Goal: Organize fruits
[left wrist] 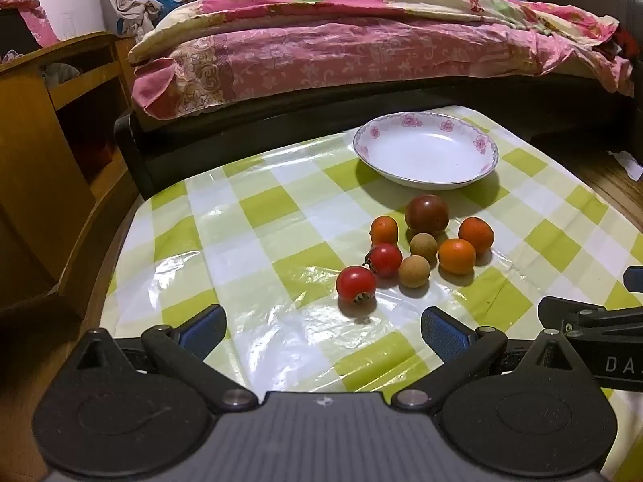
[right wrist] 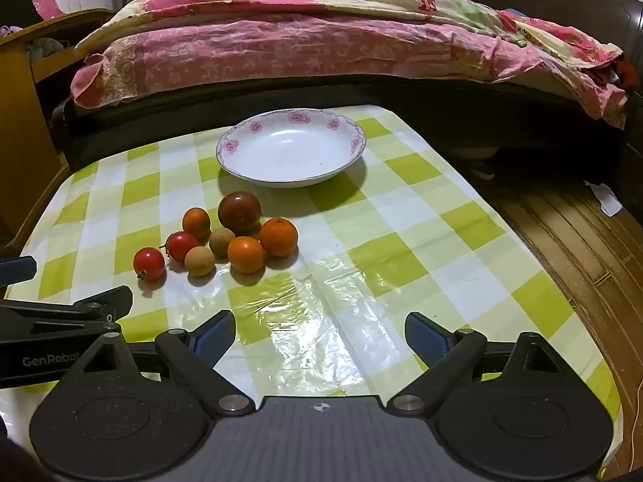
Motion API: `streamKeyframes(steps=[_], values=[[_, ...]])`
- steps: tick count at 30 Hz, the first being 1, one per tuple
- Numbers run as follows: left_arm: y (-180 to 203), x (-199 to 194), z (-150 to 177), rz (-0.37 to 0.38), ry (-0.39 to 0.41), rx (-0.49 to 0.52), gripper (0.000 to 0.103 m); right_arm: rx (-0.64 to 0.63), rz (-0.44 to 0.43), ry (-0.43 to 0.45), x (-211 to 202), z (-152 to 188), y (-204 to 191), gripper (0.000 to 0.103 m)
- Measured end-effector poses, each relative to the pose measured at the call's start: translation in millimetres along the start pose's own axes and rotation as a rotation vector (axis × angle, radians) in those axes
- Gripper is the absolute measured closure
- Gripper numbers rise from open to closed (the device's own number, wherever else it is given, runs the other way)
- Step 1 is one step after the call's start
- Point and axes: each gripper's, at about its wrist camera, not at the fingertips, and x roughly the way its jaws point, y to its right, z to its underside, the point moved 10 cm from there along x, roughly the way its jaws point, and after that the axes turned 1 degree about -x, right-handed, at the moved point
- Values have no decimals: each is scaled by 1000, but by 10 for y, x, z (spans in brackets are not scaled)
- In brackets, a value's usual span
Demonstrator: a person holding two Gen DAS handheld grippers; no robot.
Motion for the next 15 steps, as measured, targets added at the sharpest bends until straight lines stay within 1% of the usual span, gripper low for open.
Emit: streamKeyframes(steps=[9, 15], values=[[6, 23, 32, 4, -21, 2, 0, -2, 1, -9, -13, -7, -31, 18], [12, 17, 24, 2, -15, 9, 0, 4, -10, -10, -6, 13, -31, 19]])
